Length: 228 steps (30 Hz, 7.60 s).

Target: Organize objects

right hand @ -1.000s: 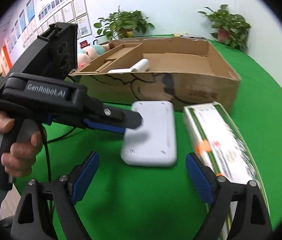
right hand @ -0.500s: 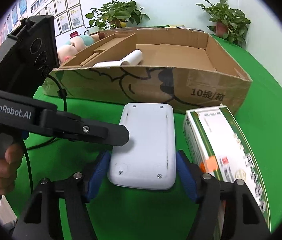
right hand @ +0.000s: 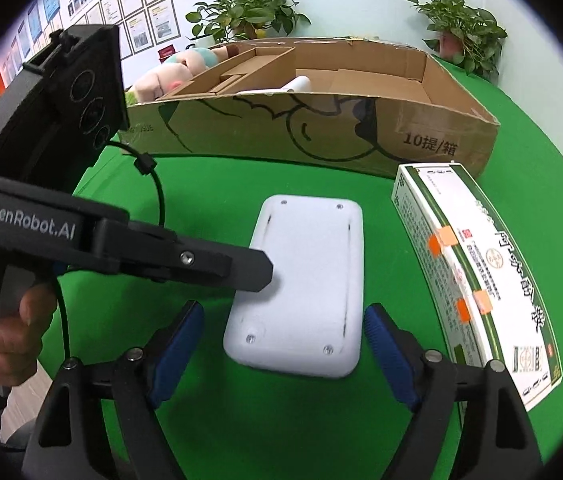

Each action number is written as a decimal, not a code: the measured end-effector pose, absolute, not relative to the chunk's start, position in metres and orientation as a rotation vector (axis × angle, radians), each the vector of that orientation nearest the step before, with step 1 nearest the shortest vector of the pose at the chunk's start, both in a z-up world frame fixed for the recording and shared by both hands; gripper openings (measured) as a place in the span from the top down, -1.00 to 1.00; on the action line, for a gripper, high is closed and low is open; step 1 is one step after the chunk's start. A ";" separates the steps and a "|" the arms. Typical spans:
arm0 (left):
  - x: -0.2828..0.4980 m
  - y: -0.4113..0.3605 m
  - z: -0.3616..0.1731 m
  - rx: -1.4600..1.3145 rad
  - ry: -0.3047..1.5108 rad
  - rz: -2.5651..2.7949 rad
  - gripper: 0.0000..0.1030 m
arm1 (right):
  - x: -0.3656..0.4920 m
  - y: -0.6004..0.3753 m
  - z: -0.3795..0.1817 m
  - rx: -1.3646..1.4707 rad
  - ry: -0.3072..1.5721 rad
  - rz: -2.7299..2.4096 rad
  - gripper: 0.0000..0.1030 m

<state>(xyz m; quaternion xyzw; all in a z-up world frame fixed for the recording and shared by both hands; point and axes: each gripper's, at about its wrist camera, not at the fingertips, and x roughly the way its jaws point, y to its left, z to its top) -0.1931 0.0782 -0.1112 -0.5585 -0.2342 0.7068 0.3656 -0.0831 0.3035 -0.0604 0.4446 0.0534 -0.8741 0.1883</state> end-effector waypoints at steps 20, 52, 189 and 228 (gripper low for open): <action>-0.179 0.079 -0.094 -1.430 -0.520 1.902 0.89 | -0.076 0.304 -0.063 1.288 0.065 -2.516 -0.31; -0.219 0.055 0.039 -1.141 -0.404 2.120 0.90 | -0.133 0.282 0.039 0.898 0.150 -2.681 -0.30; -0.247 0.069 0.055 -1.199 -0.365 2.134 0.49 | -0.179 0.285 0.038 0.846 -0.011 -2.552 -0.37; -0.368 0.124 -0.054 -1.653 -0.285 2.036 0.48 | -0.302 0.308 -0.044 1.469 -0.149 -2.131 -0.42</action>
